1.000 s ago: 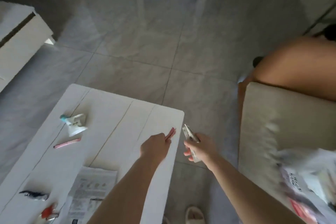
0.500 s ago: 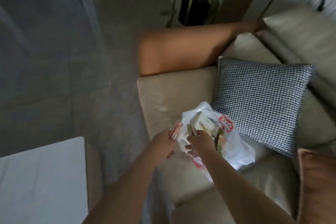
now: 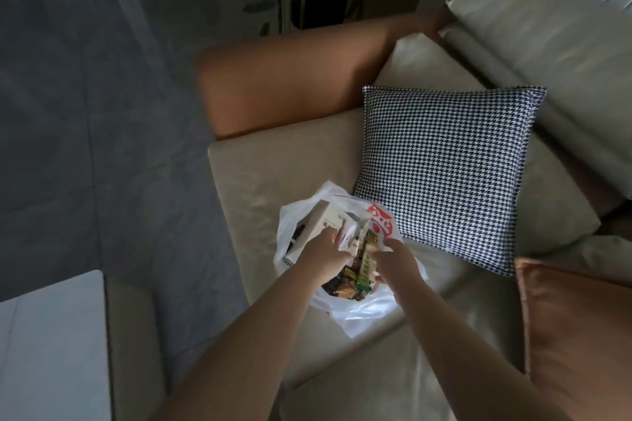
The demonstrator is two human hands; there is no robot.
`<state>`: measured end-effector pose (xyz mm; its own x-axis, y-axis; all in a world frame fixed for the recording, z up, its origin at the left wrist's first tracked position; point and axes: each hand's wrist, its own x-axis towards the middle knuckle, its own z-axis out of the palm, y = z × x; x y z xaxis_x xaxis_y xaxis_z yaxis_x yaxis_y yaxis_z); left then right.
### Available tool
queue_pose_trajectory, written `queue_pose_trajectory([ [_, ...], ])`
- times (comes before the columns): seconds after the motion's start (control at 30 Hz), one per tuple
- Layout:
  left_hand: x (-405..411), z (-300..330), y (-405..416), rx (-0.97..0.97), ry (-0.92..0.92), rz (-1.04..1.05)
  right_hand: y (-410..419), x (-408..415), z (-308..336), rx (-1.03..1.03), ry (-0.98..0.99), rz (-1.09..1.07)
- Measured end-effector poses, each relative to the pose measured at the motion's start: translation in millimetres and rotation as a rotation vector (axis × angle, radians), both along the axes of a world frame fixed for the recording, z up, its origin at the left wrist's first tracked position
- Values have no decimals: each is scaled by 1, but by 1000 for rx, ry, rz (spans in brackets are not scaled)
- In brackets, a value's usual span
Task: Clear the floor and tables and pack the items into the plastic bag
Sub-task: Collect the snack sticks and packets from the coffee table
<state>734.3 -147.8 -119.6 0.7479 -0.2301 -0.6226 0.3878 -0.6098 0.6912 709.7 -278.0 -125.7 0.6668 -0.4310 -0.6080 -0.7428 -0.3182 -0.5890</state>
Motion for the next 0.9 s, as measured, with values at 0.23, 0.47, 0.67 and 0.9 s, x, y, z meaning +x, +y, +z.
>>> queue_pose_trajectory([
  [0.23,-11,-10,9,90,17,-21,4,-1,-5,-207,45,357],
  [0.47,-42,-12,82,153,42,74,73,0,0,-236,-11,866],
  [0.67,-104,-24,183,309,89,323,178,-20,-19,-251,-11,1277],
  [0.9,-212,-30,270,476,170,435,283,-97,-41,-319,-40,1632],
])
